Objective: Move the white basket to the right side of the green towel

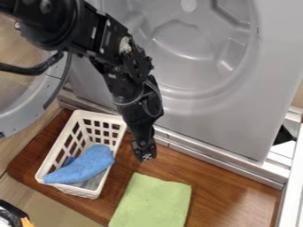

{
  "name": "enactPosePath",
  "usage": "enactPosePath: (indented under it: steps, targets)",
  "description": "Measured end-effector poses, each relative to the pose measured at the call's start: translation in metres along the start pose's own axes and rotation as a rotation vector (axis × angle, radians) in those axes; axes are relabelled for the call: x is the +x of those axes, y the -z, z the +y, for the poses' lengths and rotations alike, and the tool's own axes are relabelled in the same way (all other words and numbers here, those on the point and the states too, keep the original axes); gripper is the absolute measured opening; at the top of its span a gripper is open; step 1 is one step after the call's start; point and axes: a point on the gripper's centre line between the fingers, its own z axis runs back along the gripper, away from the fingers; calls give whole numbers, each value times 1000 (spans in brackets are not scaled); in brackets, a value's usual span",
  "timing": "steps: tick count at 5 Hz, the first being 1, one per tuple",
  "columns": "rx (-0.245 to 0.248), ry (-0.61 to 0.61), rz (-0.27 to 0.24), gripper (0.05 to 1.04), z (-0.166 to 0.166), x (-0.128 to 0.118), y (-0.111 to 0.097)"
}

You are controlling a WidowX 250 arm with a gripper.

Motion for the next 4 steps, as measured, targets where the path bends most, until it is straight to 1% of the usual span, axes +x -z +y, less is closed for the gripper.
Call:
enactPosePath:
  steps: [1,2,3,4]
  targets:
    - [-24,-6,17,999,-3,-3,5]
    - [-75,-62,35,999,7,-9,14]
    - [-75,-220,67,999,14,-20,23]
    - [-49,-431,99,999,18,-27,29]
